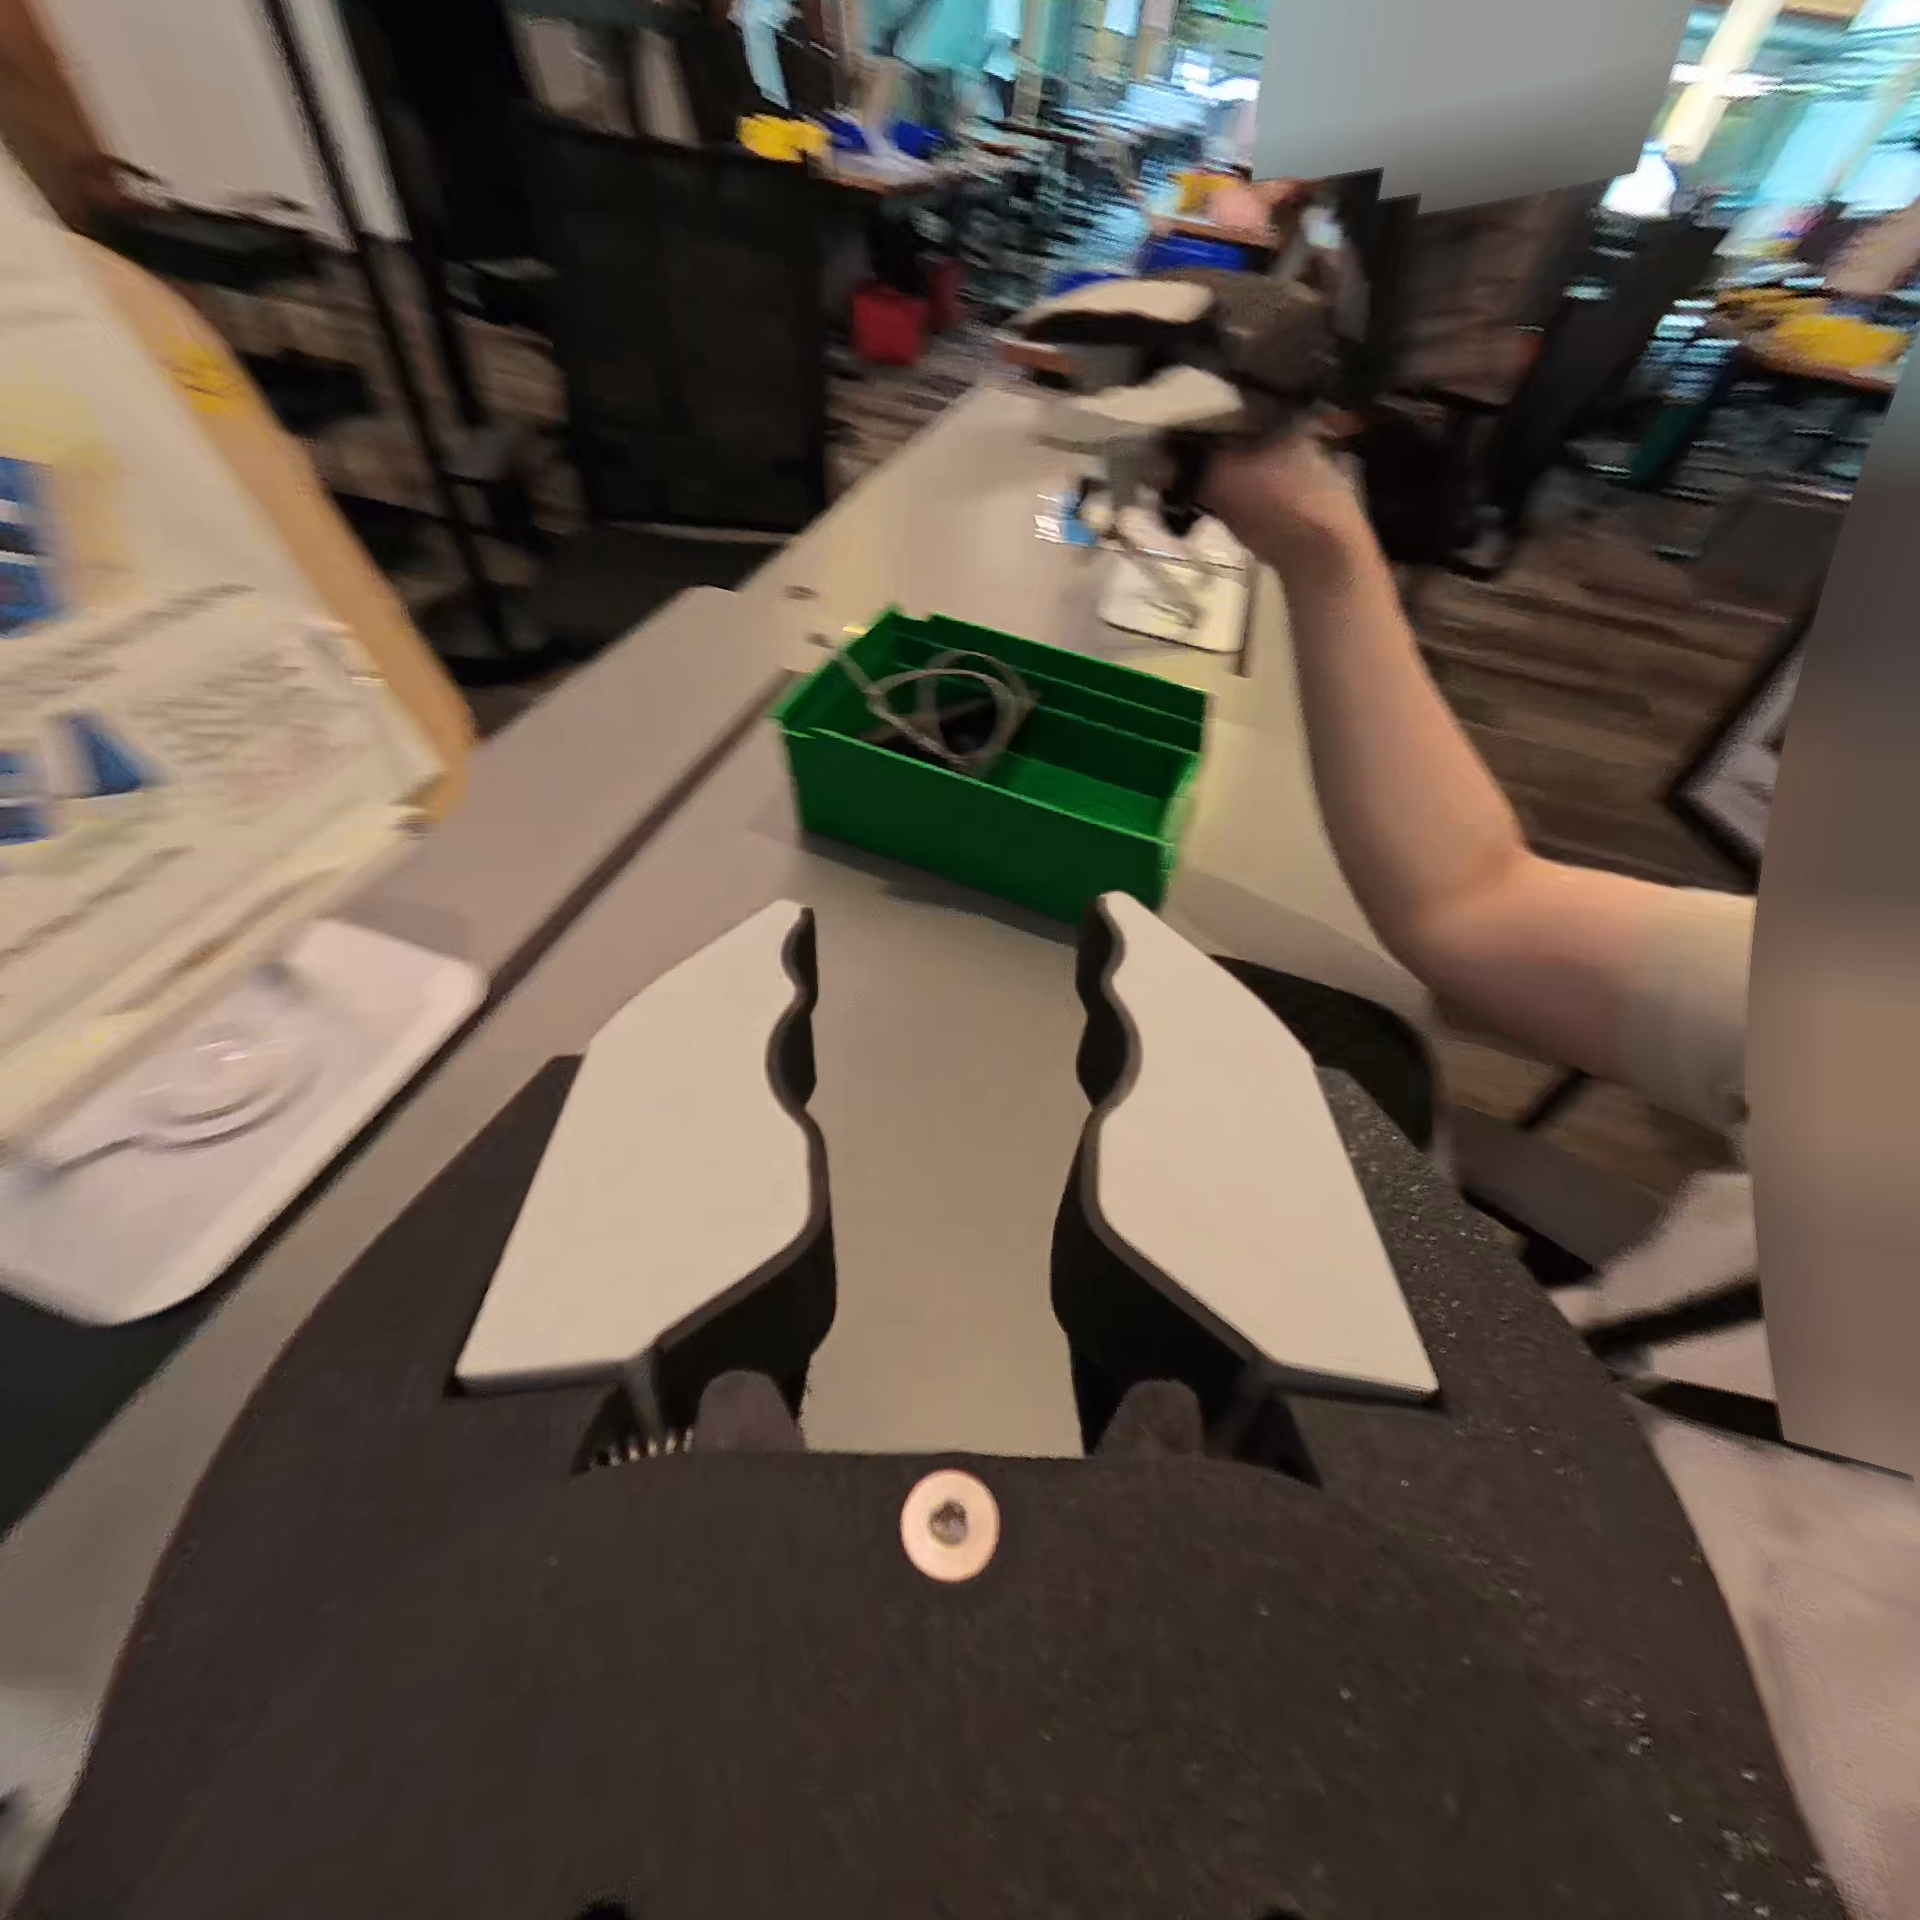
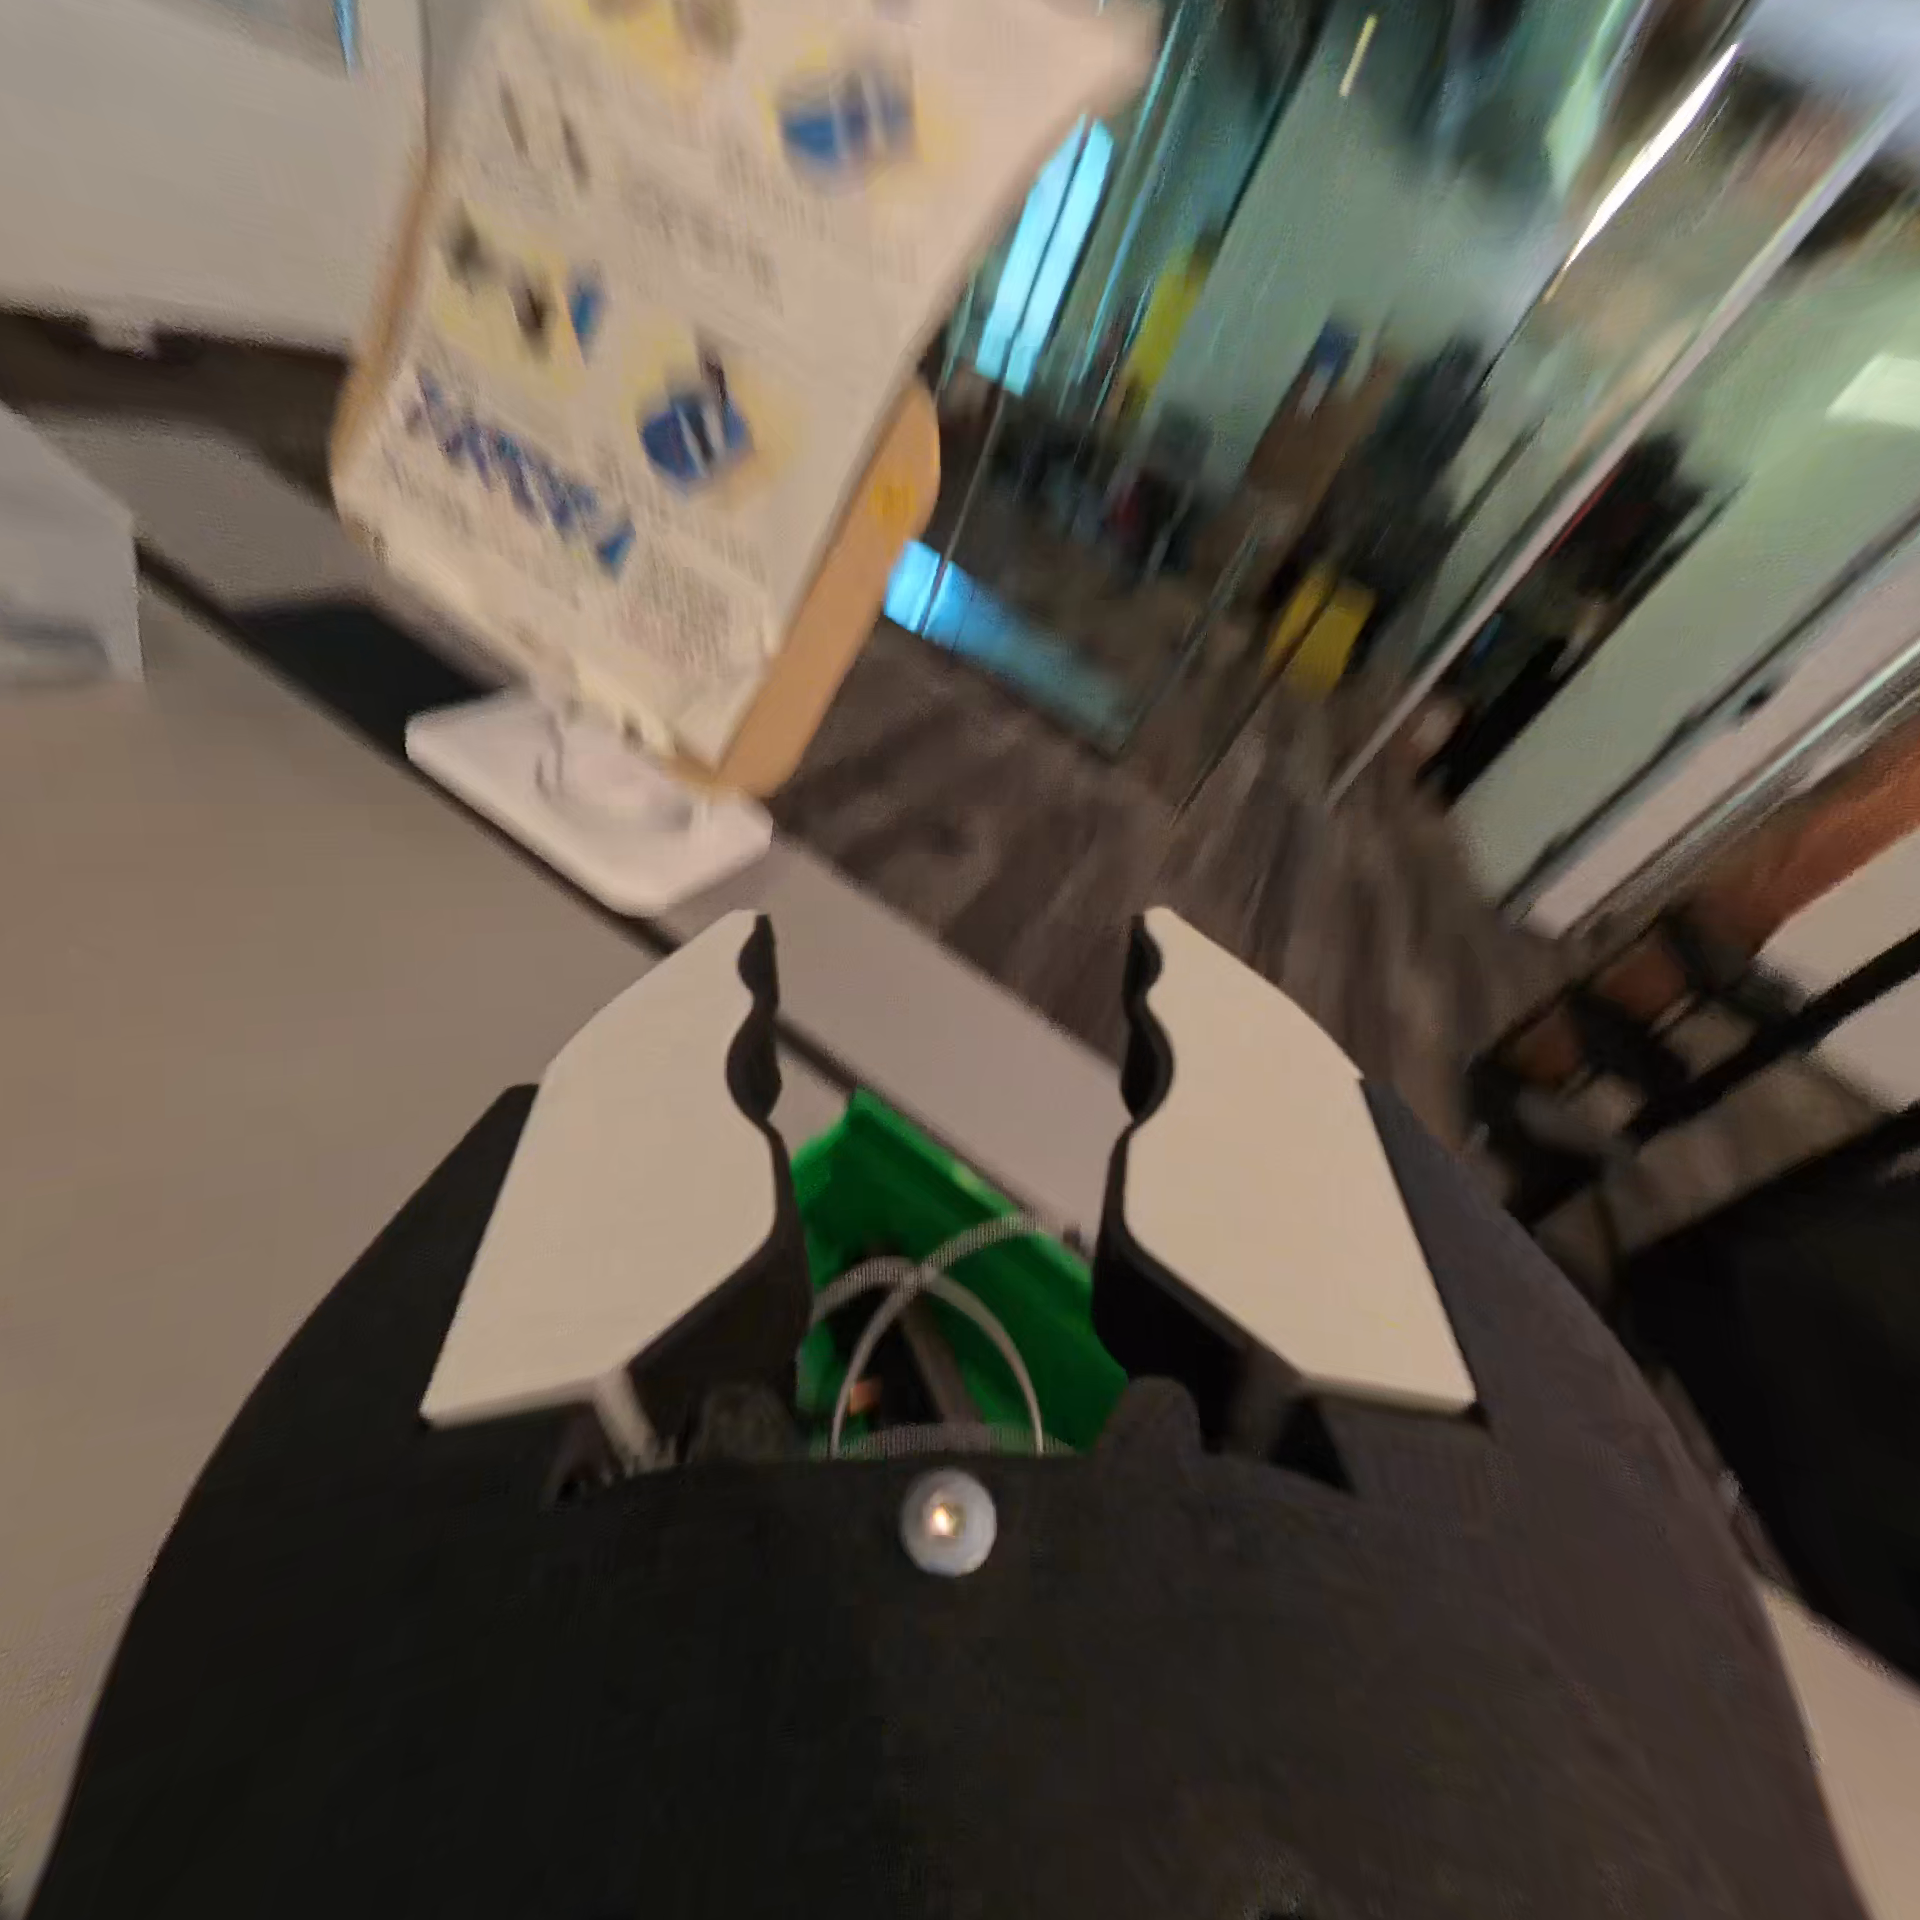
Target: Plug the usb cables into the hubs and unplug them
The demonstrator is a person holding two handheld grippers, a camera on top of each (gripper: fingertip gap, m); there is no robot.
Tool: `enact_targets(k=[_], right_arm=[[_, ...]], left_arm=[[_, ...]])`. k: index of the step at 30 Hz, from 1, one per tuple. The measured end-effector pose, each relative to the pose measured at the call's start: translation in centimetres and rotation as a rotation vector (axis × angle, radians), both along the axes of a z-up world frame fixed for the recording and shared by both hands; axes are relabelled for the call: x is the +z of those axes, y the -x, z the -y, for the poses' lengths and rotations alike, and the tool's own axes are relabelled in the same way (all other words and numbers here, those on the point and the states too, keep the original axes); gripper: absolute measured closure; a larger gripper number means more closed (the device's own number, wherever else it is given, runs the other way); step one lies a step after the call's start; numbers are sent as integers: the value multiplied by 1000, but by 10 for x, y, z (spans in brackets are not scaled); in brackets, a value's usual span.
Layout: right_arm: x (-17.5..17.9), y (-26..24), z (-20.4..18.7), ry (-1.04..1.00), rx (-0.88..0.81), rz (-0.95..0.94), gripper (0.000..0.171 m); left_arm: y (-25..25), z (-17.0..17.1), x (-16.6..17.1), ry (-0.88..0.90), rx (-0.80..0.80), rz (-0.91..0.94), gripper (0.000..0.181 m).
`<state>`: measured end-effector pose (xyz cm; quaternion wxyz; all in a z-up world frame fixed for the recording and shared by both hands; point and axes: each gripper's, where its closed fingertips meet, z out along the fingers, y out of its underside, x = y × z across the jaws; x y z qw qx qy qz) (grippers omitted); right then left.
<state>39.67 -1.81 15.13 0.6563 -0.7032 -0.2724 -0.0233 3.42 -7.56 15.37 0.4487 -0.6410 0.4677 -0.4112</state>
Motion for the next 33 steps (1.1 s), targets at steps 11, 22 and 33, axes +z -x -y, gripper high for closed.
enact_targets(k=[11, 22, 33], right_arm=[[97, 119, 53, -629, -204, -59, 121], [33, 182, 7, -451, -62, 128, 153], [14, 209, -8, -450, 18, 173, 148]], left_arm=[[140, -63, 18, -271, 635, 26, 113], [255, -80, -21, -430, 1016, -415, 122], [246, -172, -191, -20, 720, -667, 138]])
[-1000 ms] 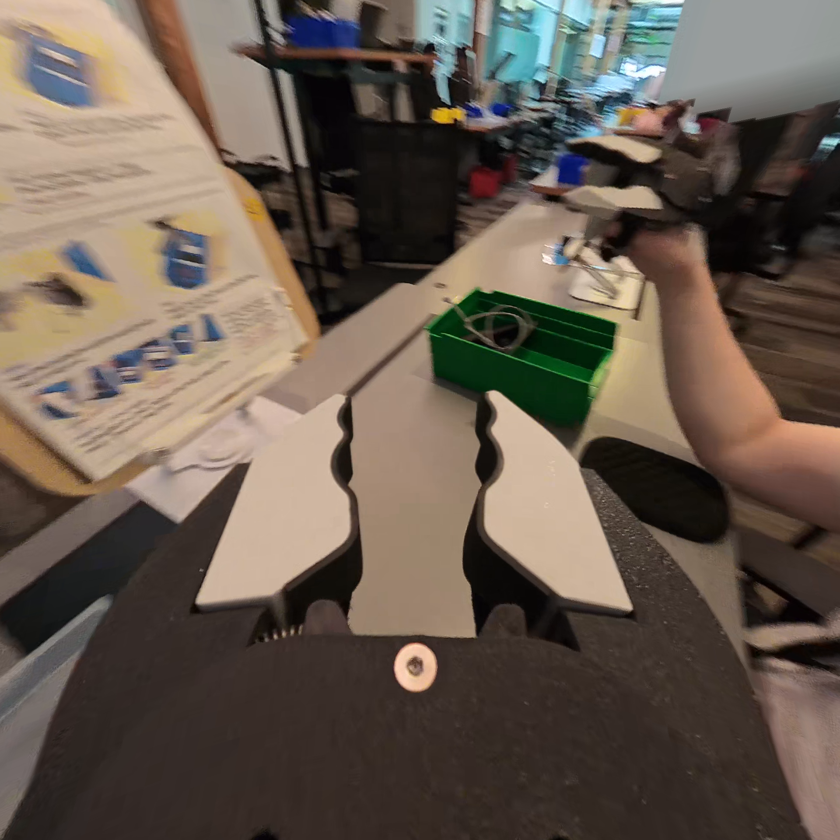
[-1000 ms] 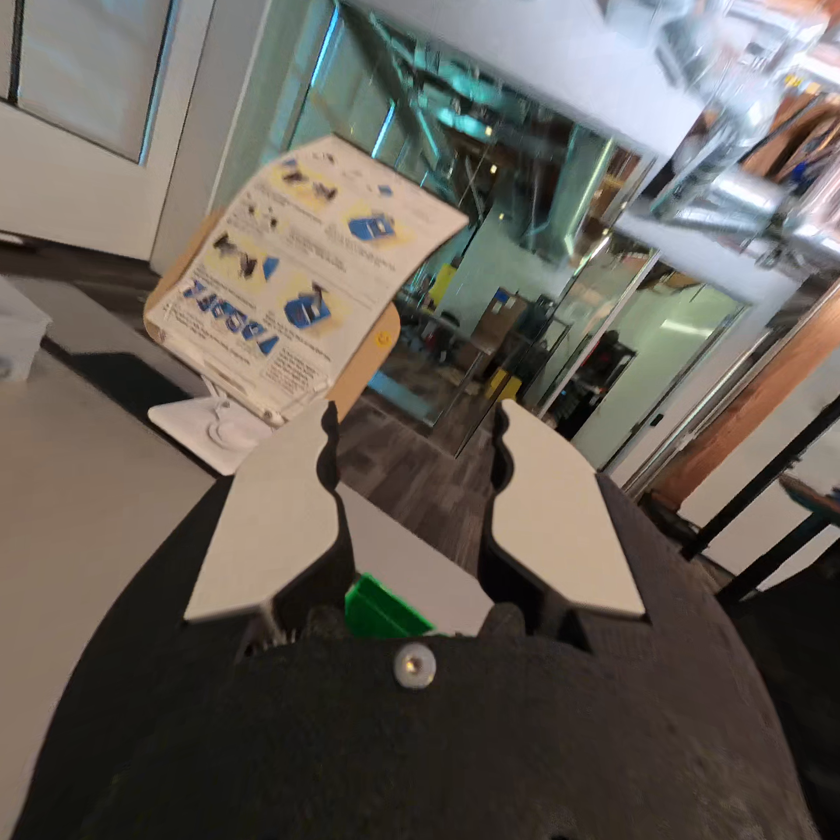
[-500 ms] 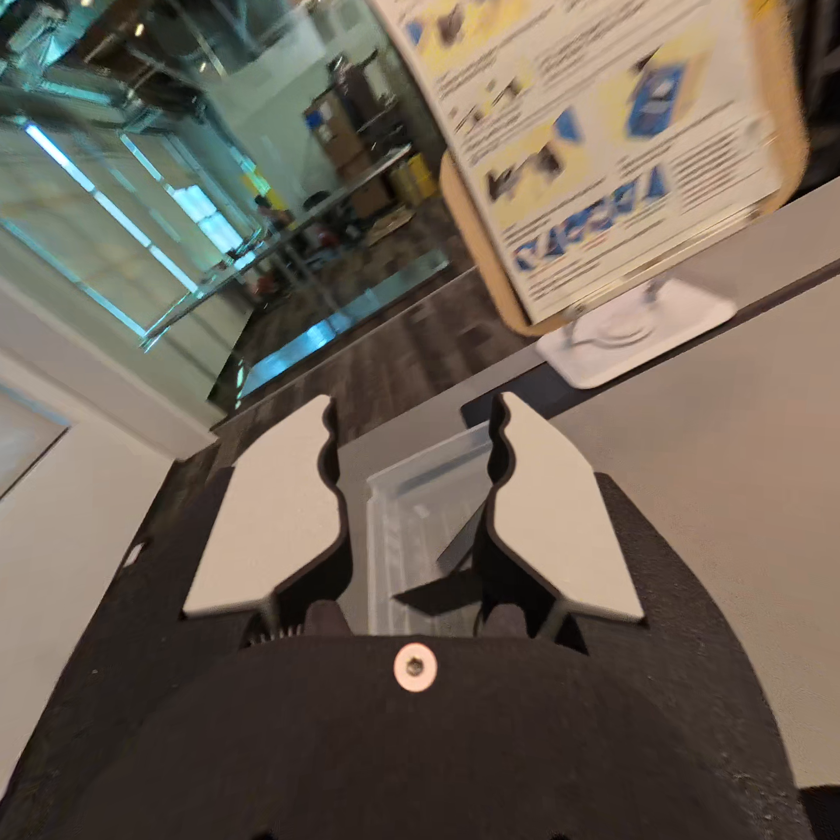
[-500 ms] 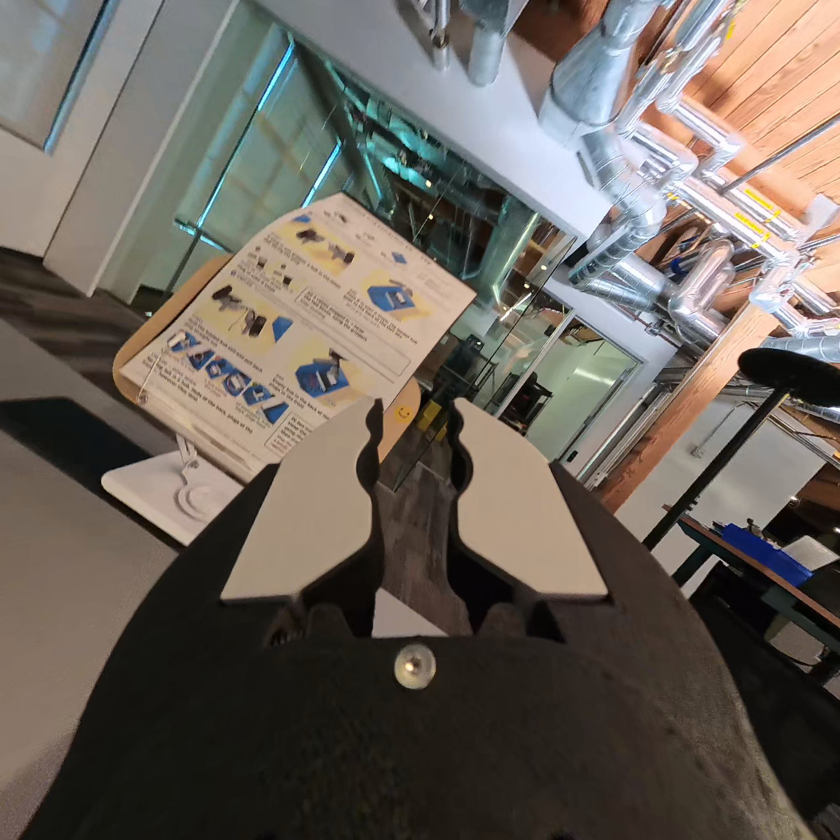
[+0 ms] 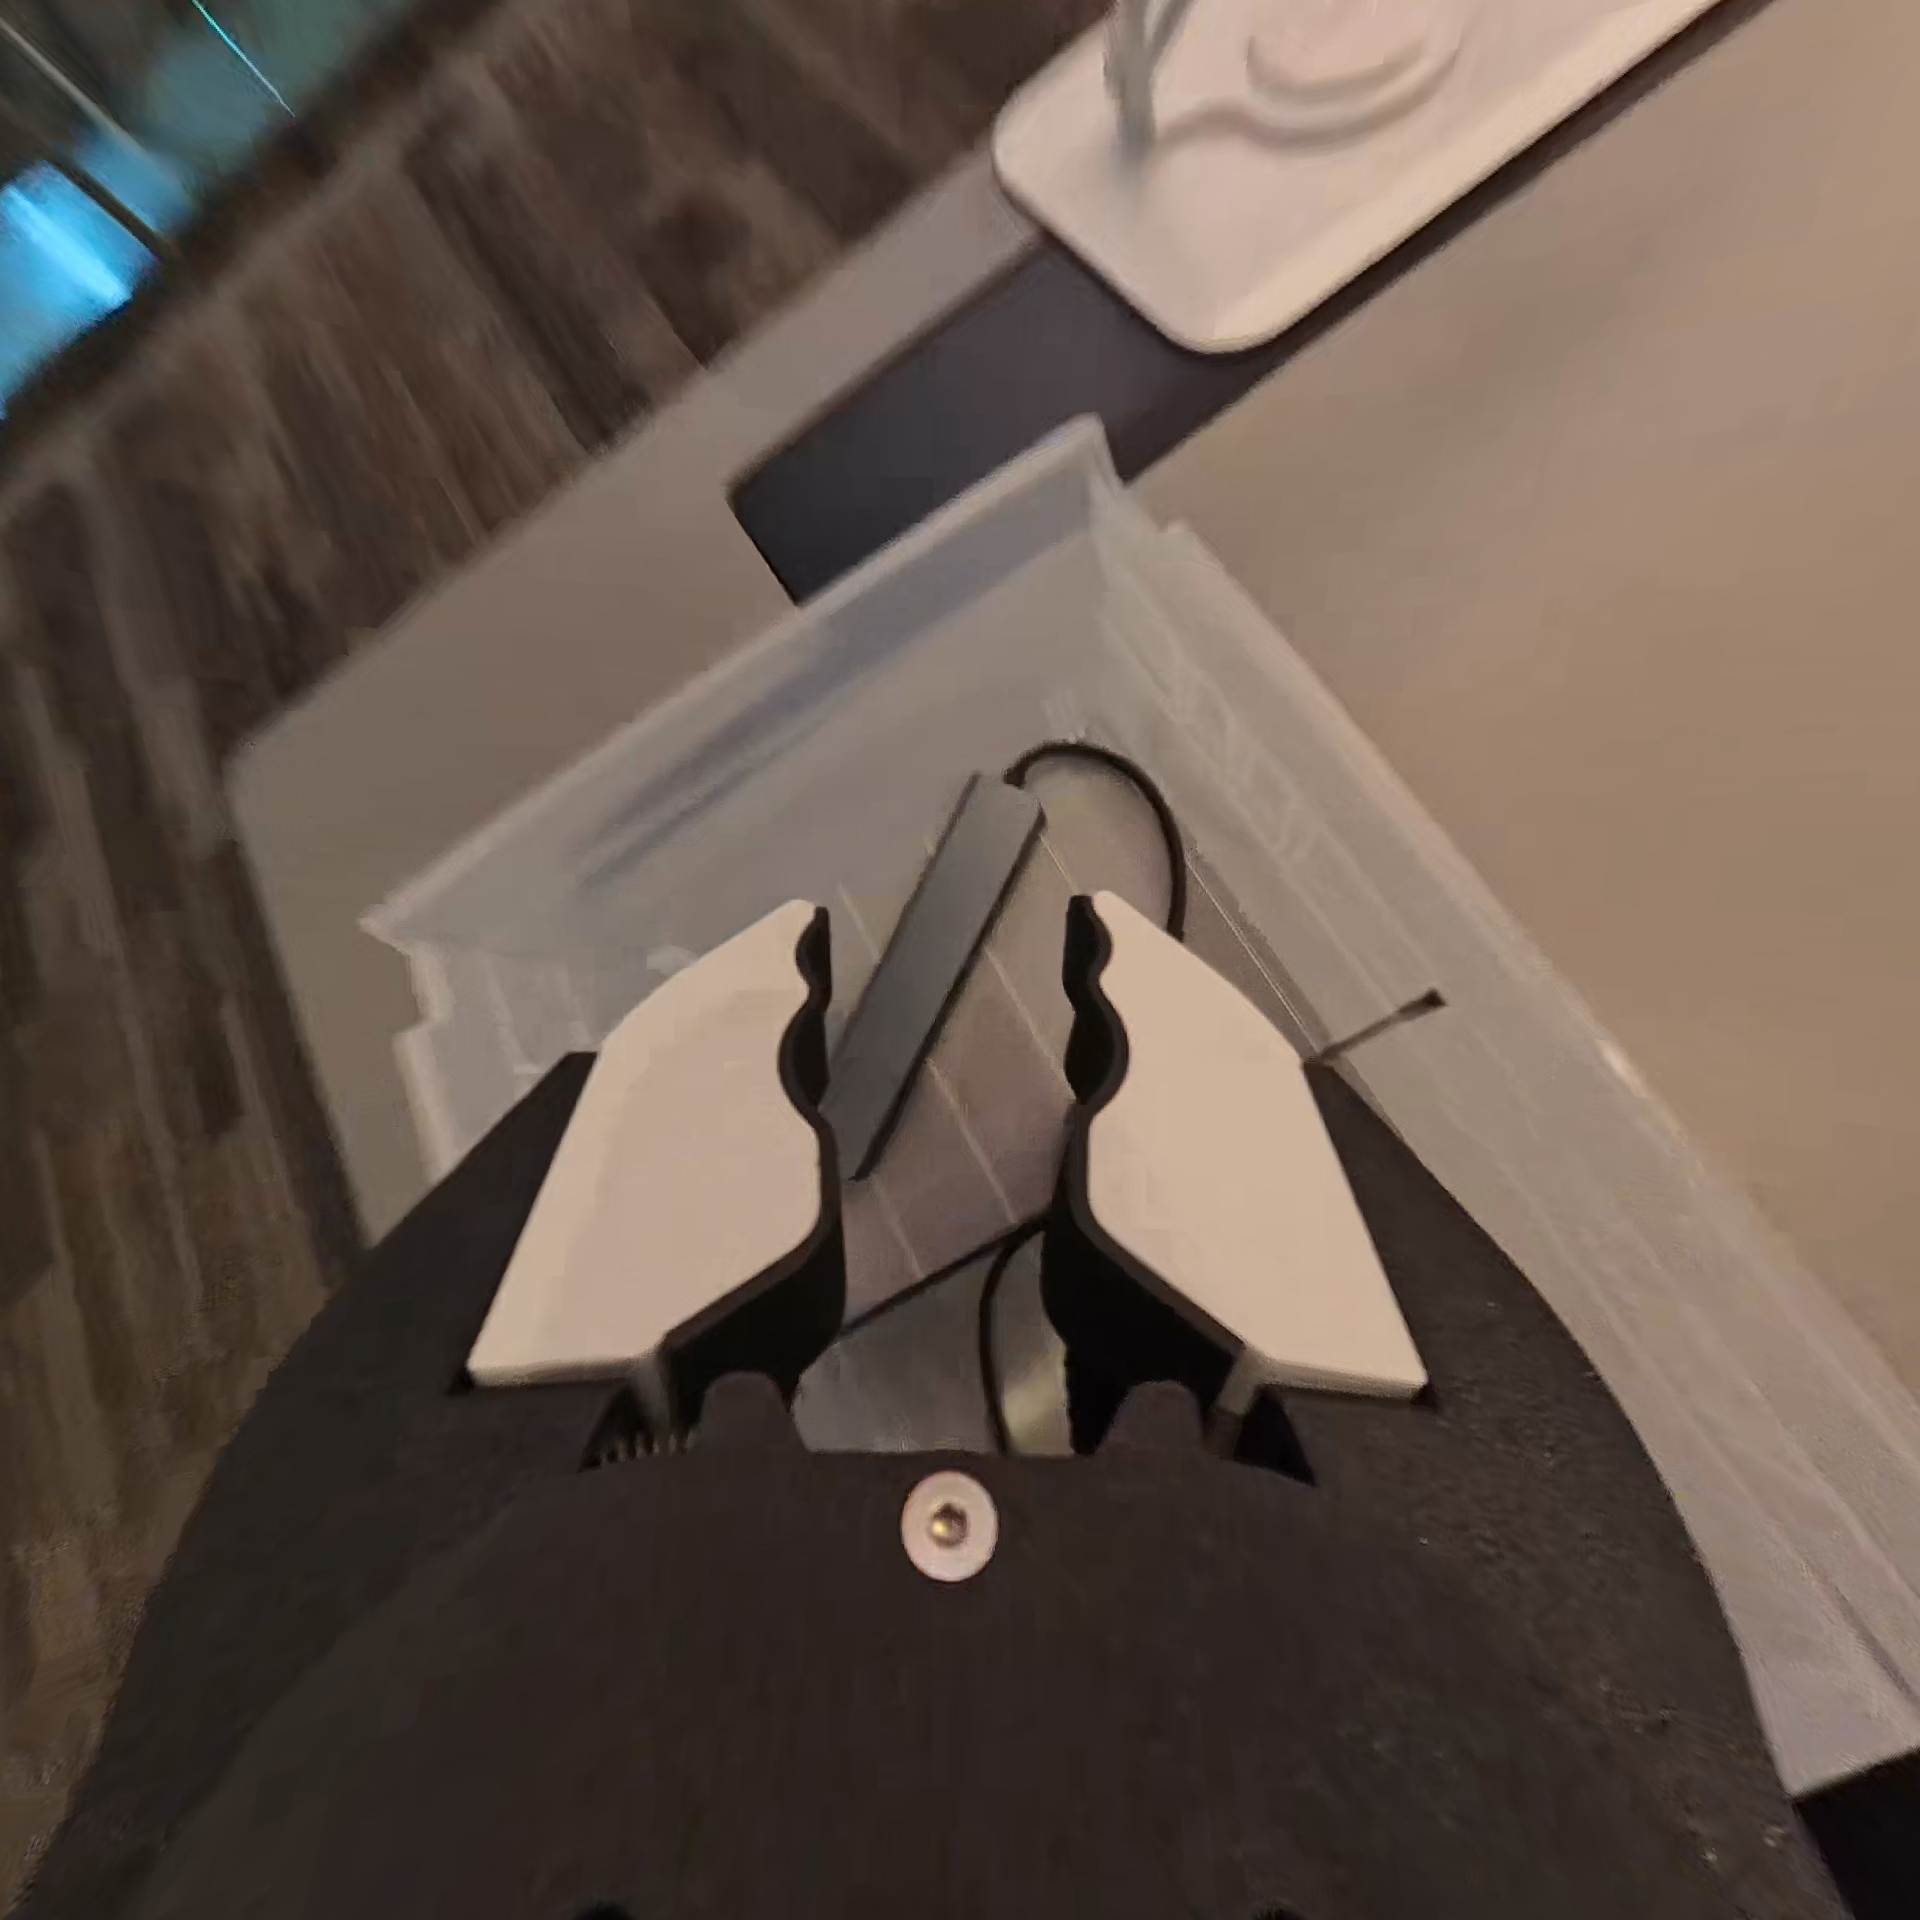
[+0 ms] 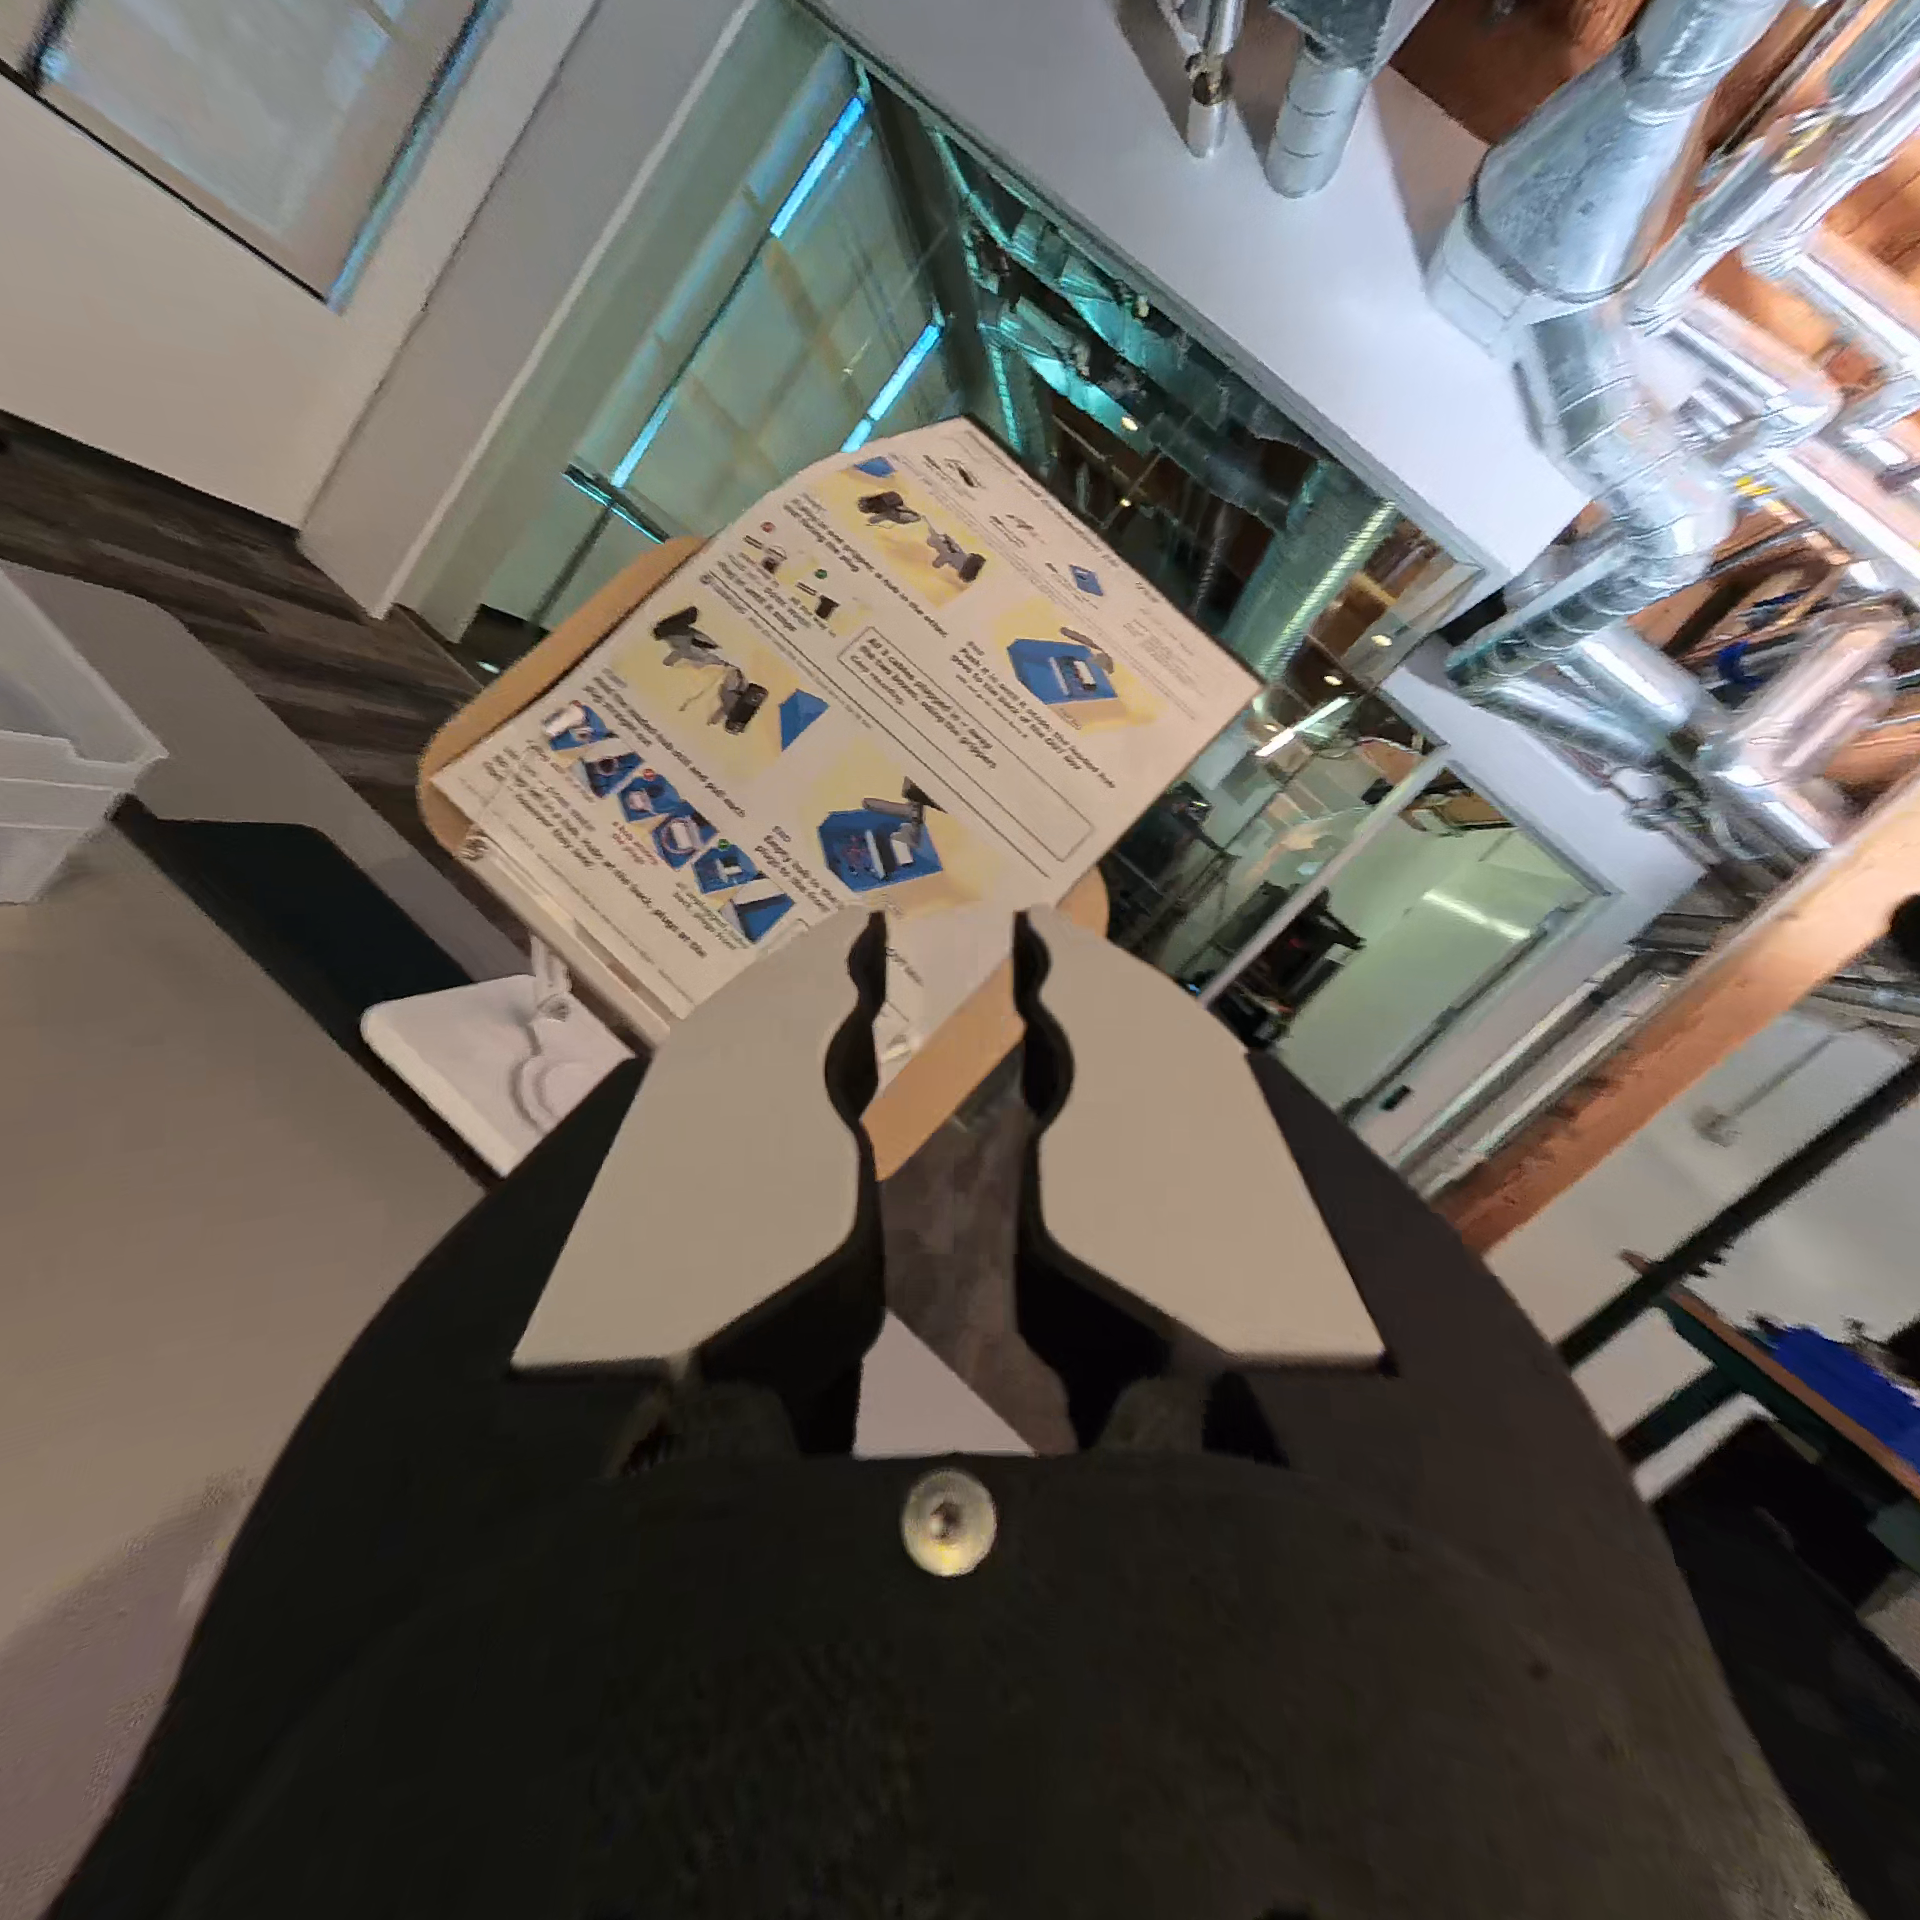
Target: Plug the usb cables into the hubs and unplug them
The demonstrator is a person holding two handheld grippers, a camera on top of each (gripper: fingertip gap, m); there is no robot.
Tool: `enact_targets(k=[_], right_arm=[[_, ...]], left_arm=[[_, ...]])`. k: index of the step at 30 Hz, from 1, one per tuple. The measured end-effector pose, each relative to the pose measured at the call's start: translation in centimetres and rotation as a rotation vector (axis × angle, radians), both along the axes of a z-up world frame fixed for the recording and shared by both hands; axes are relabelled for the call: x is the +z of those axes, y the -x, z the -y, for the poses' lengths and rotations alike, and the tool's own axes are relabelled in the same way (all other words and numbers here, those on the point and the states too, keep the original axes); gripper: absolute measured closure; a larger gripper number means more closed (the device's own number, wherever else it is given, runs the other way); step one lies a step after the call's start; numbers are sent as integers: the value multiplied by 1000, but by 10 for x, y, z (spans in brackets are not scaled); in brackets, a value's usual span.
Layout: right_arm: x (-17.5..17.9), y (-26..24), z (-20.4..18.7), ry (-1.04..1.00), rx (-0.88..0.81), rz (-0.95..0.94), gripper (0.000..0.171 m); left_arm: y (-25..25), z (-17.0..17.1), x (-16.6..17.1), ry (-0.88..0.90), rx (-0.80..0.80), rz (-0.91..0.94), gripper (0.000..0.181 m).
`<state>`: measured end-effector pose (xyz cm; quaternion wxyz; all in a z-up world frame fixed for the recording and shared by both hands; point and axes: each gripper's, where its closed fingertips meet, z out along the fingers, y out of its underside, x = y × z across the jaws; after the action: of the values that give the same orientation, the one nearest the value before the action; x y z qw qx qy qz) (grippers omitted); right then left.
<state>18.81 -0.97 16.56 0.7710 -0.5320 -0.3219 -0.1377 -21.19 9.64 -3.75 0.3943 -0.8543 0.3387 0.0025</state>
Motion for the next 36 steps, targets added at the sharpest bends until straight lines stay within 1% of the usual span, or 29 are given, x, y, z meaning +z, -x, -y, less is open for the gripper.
enact_targets(k=[2, 3, 4, 6, 9, 10, 13, 16, 17, 18, 19, 21, 23, 24, 27, 28, 29, 30, 33, 36], right_arm=[[-4, -2, -6, -11, -62, 51, 140], [-7, 0, -9, -3, -68, 74, 139], [-11, 1, -12, 9, -66, 85, 138], [-18, 5, -17, 50, -38, 91, 138], [-25, 9, -22, 81, -10, 119, 137], [-26, 9, -23, 80, -13, 131, 137], [-29, 7, -26, 94, -10, 131, 136], [-30, -4, -33, 109, -87, 121, 136], [-30, -12, -35, 117, -140, 117, 136], [-30, -21, -38, 129, -196, 103, 136], [-30, -28, -39, 143, -239, 81, 136], [-30, -40, -41, 165, -287, 24, 136], [-30, -48, -43, 178, -308, -8, 137], [-31, -51, -44, 188, -319, -11, 137], [-32, -54, -44, 199, -320, -16, 137], [-32, -55, -44, 201, -314, -22, 137], [-32, -55, -44, 206, -309, -25, 137], [-33, -55, -44, 213, -306, -24, 137], [-36, -58, -45, 237, -303, -19, 137], [-37, -61, -45, 252, -292, -31, 137]], left_arm=[[-4, -12, -29, 116, 10, 28, 139], [-4, -18, -39, 151, 15, 32, 138], [-1, -23, -48, 181, 27, 3, 137], [9, -27, -61, 241, 29, -124, 136], [21, -33, -77, 283, -43, -352, 134], [22, -35, -85, 309, -81, -385, 134], [18, -42, -100, 391, -174, -380, 134], [16, -46, -108, 444, -243, -373, 133], [17, -47, -110, 463, -252, -378, 132], [15, -46, -112, 487, -262, -360, 135], [13, -46, -113, 502, -262, -342, 132], [11, -45, -114, 535, -259, -319, 137], [8, -38, -115, 579, -267, -290, 147], [7, -36, -115, 592, -263, -265, 141], [5, -38, -115, 583, -265, -261, 141], [5, -39, -115, 581, -261, -260, 143], [5, -40, -115, 577, -256, -268, 151], [5, -40, -115, 593, -245, -272, 151], [9, -40, -114, 597, -193, -353, 152], [11, -41, -99, 537, -172, -457, 152]])
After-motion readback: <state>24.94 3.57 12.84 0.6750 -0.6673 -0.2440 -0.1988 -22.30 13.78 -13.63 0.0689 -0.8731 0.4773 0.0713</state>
